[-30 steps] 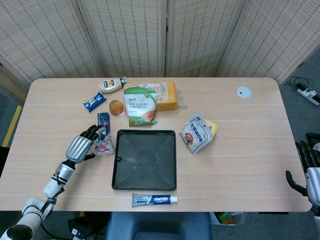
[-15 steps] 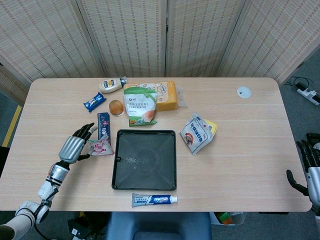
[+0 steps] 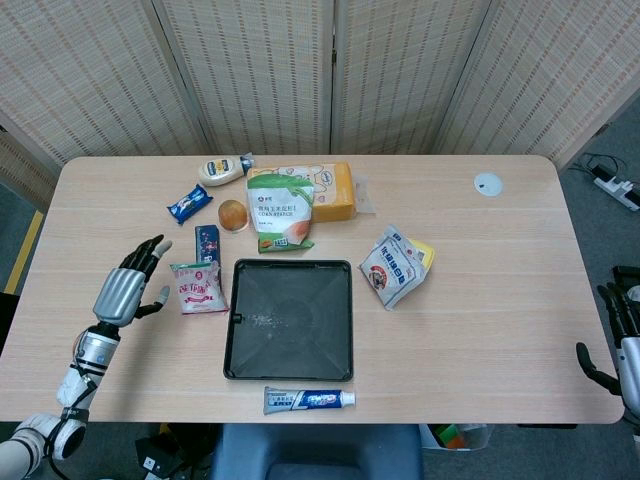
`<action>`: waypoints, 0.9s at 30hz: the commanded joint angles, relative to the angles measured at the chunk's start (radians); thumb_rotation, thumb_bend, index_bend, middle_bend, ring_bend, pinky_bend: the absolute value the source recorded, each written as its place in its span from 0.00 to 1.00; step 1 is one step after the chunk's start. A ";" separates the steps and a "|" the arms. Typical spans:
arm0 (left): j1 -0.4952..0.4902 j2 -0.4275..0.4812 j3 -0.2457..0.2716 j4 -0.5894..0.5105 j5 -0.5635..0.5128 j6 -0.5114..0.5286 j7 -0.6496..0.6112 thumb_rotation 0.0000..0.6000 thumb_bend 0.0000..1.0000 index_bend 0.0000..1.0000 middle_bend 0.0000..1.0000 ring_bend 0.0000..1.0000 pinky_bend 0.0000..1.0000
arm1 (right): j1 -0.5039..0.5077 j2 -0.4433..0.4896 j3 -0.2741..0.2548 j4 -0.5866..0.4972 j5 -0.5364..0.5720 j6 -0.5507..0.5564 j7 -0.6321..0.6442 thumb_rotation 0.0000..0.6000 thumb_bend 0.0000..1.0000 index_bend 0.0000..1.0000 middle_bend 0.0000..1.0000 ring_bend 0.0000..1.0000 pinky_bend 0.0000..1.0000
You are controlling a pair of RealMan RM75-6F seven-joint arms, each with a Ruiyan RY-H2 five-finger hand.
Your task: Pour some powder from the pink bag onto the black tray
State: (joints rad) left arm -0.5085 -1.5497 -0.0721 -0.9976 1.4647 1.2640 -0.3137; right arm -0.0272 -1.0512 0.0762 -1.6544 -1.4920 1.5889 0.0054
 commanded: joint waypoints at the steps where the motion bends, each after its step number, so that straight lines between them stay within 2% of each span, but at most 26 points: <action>1: 0.057 0.094 -0.034 -0.177 -0.074 0.032 0.138 1.00 0.54 0.06 0.05 0.07 0.20 | 0.002 -0.001 -0.001 0.005 0.007 -0.011 0.005 0.91 0.42 0.00 0.10 0.15 0.13; 7: 0.126 0.200 -0.055 -0.399 -0.165 0.075 0.308 1.00 0.57 0.08 0.05 0.07 0.19 | 0.021 -0.011 0.002 0.030 -0.009 -0.029 0.048 0.96 0.42 0.02 0.14 0.18 0.13; 13: 0.201 0.275 -0.037 -0.565 -0.225 0.128 0.441 1.00 0.58 0.08 0.05 0.07 0.17 | 0.040 -0.016 -0.003 0.052 -0.021 -0.061 0.098 0.99 0.42 0.03 0.15 0.18 0.13; 20: 0.277 0.310 -0.007 -0.664 -0.224 0.202 0.496 1.00 0.58 0.08 0.05 0.07 0.15 | 0.051 -0.023 -0.007 0.062 -0.043 -0.065 0.135 0.99 0.42 0.05 0.15 0.18 0.13; 27: 0.331 0.321 0.025 -0.703 -0.169 0.248 0.476 1.00 0.58 0.08 0.05 0.07 0.13 | 0.073 -0.021 -0.013 0.066 -0.063 -0.090 0.190 0.99 0.42 0.05 0.15 0.18 0.13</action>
